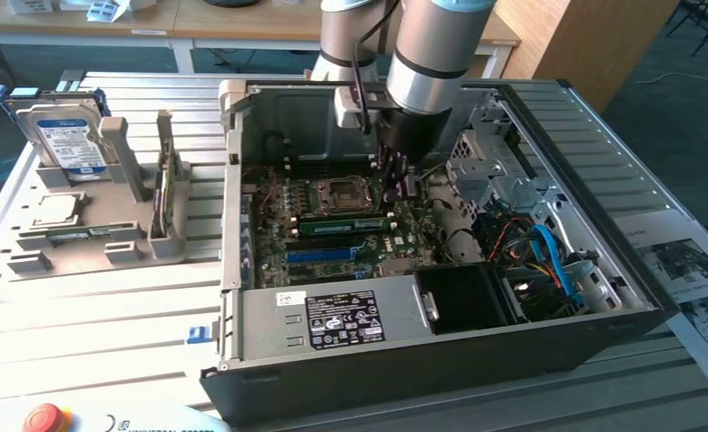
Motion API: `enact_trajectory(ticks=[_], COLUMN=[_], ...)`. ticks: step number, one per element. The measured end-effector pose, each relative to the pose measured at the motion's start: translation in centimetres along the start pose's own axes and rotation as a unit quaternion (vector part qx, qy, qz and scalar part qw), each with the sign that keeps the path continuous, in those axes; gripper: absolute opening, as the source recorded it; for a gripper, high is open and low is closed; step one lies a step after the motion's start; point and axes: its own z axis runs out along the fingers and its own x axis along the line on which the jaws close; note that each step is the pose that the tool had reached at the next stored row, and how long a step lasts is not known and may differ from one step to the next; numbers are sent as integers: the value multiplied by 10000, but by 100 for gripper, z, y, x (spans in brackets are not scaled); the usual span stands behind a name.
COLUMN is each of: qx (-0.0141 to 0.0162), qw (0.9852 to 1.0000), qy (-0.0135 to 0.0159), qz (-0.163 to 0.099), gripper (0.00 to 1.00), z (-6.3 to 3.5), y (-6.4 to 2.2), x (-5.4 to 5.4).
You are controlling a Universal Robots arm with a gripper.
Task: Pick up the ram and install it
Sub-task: 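Press down the ram until it locks into place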
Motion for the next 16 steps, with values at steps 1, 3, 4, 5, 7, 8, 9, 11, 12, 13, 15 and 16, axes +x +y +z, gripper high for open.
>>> enact_trajectory(ticks=[1,3,4,5,7,8,9,11,12,13,15,16], qx=[0,2,2,2,3,2,2,2,2,2,2,2], qw=[10000,10000,10000,10000,10000,10000,10000,10000,10000,10000,10000,10000], qy=[0,1,1,0,0,1,0,1,1,1,0,0], qz=[1,2,2,3,3,3,3,4,4,5,3,3], gripper=[11,11,11,11,11,11,11,11,11,11,11,11], z=[15,47,63,79,104,105,105,105,105,105,104,104], y=[-1,-1,-2,-3,-4,-3,-3,-3,-5,-11,-44,-57], x=[0,1,2,2,2,2,2,2,2,2,2,1])
